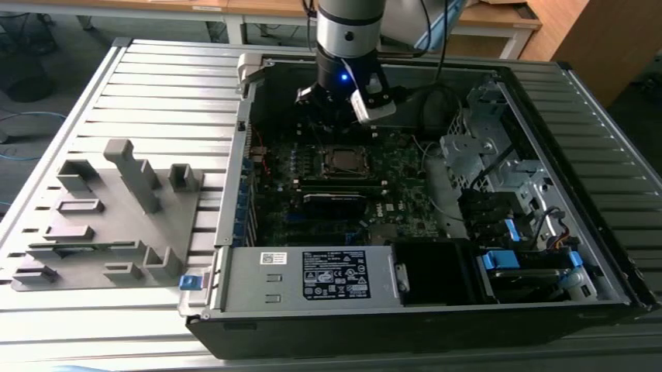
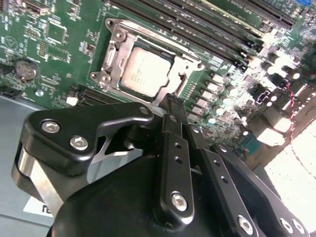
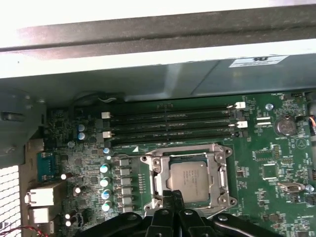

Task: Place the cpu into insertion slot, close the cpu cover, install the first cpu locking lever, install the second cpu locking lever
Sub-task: 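Install the first cpu locking lever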

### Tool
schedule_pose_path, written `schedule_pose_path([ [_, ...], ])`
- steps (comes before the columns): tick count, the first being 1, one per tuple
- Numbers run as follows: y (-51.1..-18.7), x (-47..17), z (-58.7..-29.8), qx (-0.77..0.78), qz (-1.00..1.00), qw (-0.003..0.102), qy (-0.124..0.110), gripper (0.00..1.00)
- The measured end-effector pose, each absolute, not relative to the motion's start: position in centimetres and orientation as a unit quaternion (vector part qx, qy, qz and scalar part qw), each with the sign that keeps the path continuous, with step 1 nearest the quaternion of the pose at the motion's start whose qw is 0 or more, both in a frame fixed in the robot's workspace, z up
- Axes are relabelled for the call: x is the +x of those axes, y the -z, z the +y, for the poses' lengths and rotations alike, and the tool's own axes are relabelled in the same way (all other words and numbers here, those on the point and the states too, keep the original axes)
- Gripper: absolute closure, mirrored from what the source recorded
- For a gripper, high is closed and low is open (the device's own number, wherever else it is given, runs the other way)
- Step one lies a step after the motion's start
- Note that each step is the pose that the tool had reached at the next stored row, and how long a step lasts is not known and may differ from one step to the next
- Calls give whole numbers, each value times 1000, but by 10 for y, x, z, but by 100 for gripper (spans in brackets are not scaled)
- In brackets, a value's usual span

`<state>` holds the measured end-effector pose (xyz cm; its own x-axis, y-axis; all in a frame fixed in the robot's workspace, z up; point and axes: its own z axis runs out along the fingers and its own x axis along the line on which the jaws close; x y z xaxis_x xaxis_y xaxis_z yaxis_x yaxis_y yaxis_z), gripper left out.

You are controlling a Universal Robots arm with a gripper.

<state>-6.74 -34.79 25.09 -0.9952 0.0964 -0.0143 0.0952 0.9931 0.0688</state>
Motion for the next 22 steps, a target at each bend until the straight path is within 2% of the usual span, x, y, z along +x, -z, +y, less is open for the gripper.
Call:
schedule_pose_path([
  [22,-249,-107,-348,48,998,9,-34,89],
])
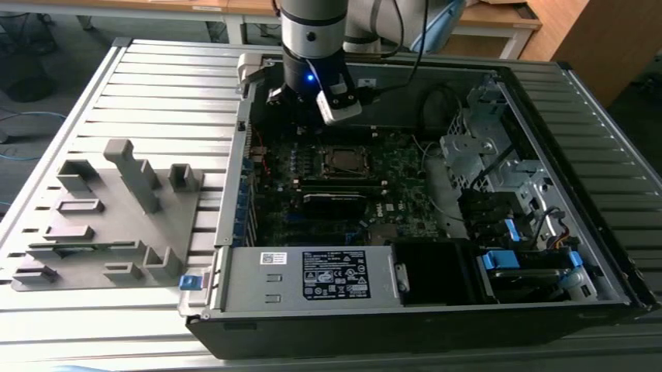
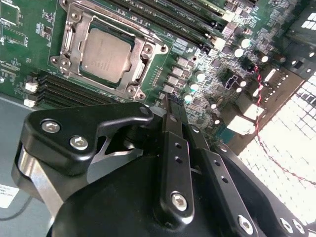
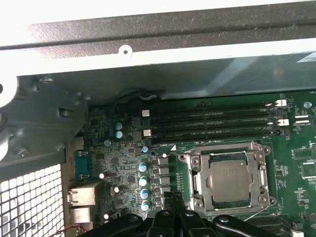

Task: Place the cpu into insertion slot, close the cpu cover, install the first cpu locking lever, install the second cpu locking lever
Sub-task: 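Install the first cpu locking lever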

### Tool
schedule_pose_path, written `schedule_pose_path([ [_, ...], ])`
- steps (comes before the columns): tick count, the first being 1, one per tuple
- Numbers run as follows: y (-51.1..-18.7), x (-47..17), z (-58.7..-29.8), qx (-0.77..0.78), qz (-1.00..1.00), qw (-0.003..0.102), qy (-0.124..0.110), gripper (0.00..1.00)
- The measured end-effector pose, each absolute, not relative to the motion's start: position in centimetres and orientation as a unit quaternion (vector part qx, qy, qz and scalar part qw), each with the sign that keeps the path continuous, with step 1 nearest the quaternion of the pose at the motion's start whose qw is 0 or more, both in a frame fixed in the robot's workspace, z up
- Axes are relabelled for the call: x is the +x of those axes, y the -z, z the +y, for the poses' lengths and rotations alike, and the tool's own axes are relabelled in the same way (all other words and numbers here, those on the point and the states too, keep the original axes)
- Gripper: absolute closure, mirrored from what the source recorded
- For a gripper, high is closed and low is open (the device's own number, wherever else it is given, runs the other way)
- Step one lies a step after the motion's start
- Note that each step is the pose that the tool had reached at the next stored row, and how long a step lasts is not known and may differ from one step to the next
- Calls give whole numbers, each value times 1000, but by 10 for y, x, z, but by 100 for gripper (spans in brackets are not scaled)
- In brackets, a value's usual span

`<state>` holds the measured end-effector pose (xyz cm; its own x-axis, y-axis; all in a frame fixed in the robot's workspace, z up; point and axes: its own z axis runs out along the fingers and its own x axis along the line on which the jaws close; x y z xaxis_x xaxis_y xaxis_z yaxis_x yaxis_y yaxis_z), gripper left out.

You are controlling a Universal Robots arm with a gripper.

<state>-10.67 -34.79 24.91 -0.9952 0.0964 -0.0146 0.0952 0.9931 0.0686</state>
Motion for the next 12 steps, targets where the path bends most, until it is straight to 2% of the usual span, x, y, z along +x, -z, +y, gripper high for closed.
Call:
schedule_pose_path([
  [12,-257,-111,-348,48,998,10,-34,89],
])
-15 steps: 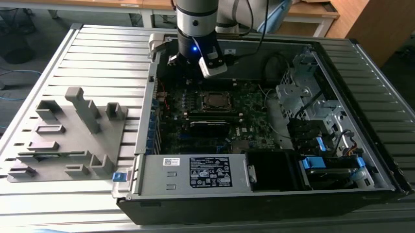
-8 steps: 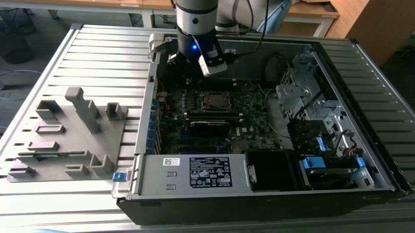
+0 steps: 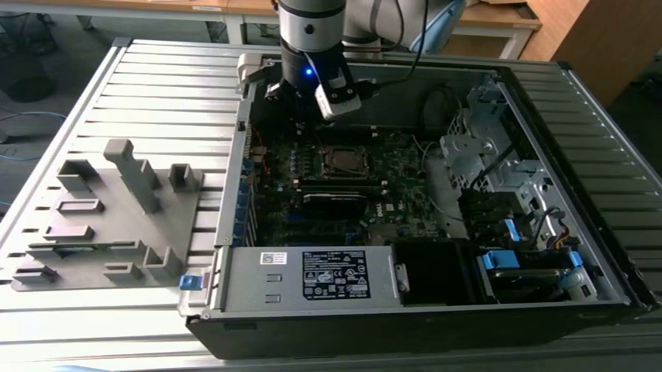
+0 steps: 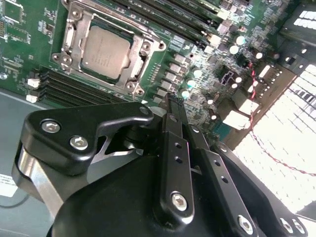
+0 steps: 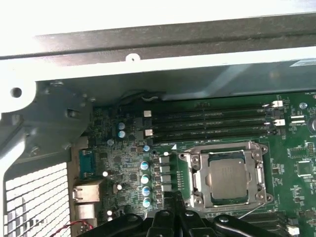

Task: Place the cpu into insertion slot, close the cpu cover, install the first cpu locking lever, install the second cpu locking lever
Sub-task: 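Install the first cpu locking lever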

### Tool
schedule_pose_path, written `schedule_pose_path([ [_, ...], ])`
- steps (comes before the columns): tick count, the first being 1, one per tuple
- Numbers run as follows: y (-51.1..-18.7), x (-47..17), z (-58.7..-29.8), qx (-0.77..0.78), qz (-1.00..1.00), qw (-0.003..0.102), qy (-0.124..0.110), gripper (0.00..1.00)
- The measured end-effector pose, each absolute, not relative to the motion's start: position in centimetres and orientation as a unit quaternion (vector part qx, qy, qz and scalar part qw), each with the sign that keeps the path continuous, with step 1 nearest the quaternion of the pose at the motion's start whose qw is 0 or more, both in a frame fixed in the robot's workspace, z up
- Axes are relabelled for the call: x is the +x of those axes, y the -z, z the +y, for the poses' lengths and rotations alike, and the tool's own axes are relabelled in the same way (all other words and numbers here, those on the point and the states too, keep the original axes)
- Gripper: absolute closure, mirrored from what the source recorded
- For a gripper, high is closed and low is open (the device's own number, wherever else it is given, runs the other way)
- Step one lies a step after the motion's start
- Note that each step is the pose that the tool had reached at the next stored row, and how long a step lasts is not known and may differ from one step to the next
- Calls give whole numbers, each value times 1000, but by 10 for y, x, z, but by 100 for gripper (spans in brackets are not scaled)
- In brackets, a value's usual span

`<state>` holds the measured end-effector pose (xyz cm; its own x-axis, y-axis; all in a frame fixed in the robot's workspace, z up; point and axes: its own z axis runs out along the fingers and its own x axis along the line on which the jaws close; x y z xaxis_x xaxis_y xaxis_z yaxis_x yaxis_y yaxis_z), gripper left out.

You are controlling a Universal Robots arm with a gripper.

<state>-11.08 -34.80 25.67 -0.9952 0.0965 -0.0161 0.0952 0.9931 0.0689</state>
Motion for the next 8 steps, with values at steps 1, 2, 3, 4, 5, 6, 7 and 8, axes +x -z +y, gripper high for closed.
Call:
schedule_pose_path([
  [1,-257,-112,-348,48,998,10,-34,89],
  [2,-256,-114,-348,48,998,10,-34,89],
  [3,-256,-115,-348,48,998,10,-34,89],
  [4,-256,-116,-348,48,998,10,-34,89],
  [5,-256,-118,-348,48,998,10,-34,89],
  [6,-256,-118,-348,48,998,10,-34,89],
  [7,-256,-119,-348,48,998,10,-34,89],
  [8,-255,-120,-348,48,998,10,-35,89],
])
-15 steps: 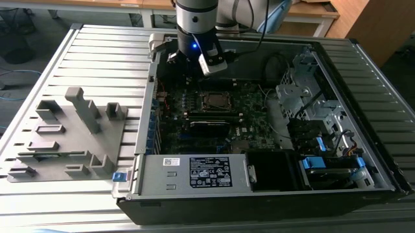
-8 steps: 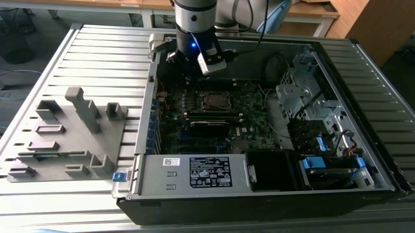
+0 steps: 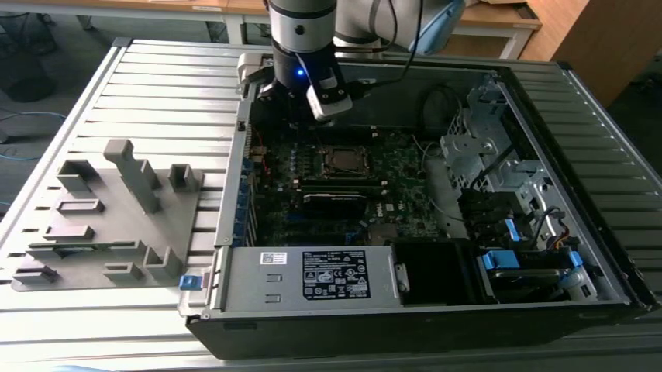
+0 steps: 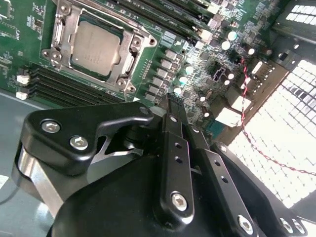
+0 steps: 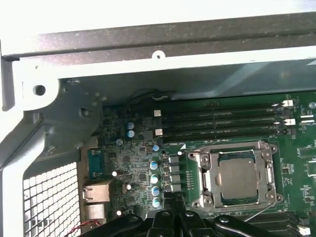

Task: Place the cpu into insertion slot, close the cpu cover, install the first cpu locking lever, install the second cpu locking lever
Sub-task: 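Install the first cpu locking lever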

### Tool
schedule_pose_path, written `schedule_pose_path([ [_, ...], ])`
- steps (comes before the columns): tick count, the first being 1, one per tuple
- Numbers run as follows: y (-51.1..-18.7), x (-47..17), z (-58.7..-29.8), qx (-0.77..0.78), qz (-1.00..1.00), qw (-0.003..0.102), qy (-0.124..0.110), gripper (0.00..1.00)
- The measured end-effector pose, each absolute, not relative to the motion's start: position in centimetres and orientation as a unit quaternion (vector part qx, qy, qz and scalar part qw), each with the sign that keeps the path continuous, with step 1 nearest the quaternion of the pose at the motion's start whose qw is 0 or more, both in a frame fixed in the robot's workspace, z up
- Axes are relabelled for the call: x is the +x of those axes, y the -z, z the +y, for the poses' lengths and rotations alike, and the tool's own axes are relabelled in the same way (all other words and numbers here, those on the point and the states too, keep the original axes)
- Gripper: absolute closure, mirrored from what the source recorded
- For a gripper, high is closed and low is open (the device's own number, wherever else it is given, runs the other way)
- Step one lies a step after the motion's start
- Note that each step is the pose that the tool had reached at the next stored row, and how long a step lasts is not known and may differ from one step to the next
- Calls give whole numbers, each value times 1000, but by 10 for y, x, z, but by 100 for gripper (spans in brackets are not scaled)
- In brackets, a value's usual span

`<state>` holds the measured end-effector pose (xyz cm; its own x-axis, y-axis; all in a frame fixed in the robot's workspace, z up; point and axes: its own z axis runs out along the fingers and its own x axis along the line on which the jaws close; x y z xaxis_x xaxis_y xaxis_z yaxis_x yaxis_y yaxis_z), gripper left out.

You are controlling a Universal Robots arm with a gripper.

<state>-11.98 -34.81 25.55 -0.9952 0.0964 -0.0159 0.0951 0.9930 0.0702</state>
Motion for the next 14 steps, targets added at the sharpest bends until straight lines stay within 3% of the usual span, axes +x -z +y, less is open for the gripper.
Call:
schedule_pose_path([
  [14,-254,-123,-332,48,998,10,-37,89],
])
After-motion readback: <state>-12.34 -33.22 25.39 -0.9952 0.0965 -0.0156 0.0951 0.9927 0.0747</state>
